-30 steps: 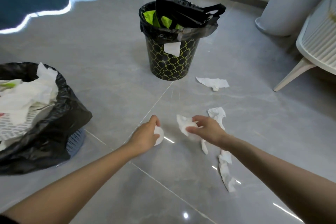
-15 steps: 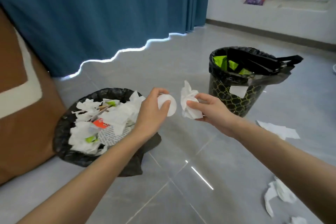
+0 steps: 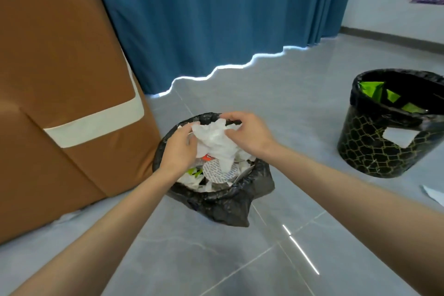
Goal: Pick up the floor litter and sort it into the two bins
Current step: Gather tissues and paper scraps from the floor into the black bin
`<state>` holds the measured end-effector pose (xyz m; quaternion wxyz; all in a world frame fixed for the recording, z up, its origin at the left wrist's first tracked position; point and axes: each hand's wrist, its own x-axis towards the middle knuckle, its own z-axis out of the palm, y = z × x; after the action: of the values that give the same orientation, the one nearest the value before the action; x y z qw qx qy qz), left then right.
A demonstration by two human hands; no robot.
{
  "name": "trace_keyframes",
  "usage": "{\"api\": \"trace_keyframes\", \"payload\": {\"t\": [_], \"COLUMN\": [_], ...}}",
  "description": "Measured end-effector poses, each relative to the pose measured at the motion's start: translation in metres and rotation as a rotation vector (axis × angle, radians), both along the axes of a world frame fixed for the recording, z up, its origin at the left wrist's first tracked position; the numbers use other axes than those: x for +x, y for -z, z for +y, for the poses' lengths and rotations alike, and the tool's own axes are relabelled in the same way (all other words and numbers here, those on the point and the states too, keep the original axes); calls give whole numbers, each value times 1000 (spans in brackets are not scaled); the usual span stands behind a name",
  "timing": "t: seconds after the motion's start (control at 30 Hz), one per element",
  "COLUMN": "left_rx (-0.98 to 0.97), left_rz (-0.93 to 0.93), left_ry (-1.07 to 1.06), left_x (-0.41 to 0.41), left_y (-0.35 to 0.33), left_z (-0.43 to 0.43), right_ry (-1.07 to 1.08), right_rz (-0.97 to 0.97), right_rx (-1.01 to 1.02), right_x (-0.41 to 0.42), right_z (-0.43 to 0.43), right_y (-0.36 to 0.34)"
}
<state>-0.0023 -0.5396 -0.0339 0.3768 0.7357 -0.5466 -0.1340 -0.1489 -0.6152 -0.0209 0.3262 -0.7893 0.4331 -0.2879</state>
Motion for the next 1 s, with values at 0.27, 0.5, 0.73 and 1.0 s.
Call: {"api": "trace_keyframes", "payload": {"t": [0.27,0.5,0.73,1.0], "left_rx": [-117,-165,-80,233], "left_rz": [-112,-94,-63,-136], "left_ry": [-4,237,580,932], "left_x": [-22,-106,-233,-345], "left_y": [-17,-16,19,99], "left_z": [-4,-37,-50,-13], "right_ry": [70,329,550,725], "right_rz": [22,32,163,345], "right_rx": [-56,58,298,788], "right_x": [-40,-138,-277,-403], "right_z": [-2,6,49,151], "right_y": [6,22,49,97]}}
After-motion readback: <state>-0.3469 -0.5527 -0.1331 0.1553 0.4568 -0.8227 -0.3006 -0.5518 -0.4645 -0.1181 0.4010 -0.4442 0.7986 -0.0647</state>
